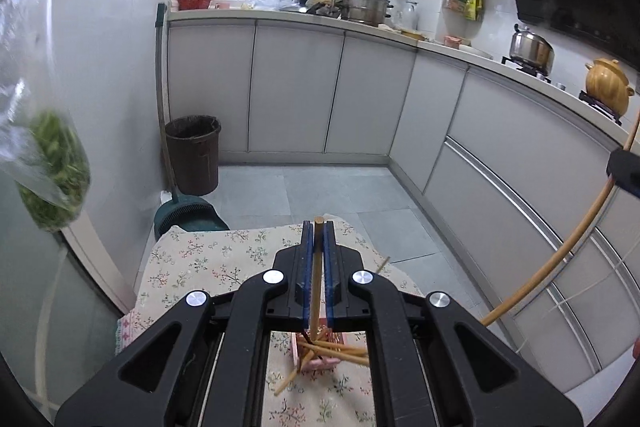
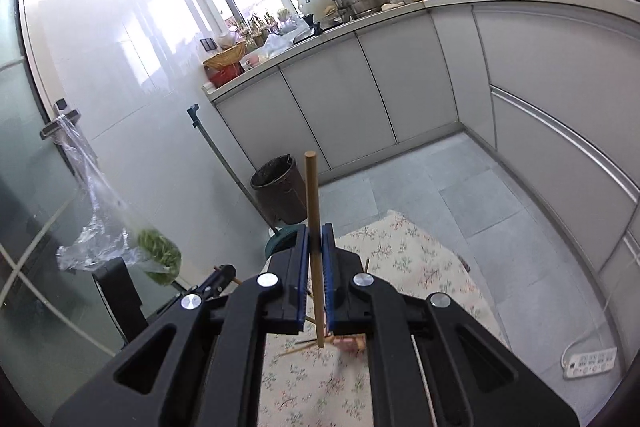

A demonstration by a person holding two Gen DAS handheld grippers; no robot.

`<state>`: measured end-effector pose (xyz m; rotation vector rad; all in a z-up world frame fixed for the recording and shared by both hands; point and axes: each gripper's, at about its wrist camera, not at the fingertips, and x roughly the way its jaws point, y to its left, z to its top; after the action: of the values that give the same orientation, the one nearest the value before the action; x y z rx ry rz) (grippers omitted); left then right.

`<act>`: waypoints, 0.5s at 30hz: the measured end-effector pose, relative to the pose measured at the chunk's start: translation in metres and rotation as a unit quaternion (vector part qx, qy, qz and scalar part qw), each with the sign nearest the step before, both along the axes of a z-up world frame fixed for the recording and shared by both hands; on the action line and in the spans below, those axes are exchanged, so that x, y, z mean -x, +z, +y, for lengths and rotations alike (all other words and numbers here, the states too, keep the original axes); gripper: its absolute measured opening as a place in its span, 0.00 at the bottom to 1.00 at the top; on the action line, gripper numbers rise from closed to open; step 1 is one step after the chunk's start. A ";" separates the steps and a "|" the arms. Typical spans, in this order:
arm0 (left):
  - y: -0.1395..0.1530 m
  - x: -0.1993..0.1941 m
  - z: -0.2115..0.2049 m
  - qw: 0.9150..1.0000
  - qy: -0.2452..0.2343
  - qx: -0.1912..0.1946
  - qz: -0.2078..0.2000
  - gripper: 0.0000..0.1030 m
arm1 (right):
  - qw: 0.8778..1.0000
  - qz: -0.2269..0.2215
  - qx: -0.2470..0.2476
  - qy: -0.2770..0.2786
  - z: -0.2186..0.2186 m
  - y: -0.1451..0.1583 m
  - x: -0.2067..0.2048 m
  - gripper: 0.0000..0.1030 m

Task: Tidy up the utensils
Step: 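Carry both held bamboo chopsticks toward the pink basket, then lower the left tool's chopstick into the basket and open the left tool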

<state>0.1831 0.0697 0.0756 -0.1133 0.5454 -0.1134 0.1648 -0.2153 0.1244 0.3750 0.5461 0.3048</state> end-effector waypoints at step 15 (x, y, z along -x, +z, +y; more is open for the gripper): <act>-0.008 0.027 0.047 0.995 0.072 0.055 -0.029 0.73 | 0.997 0.020 0.068 0.031 0.057 -0.080 -0.074 0.06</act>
<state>0.1561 0.1172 0.0675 -0.2550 0.4711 -0.0062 0.2387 -0.1586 0.0442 0.2341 0.6140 0.3183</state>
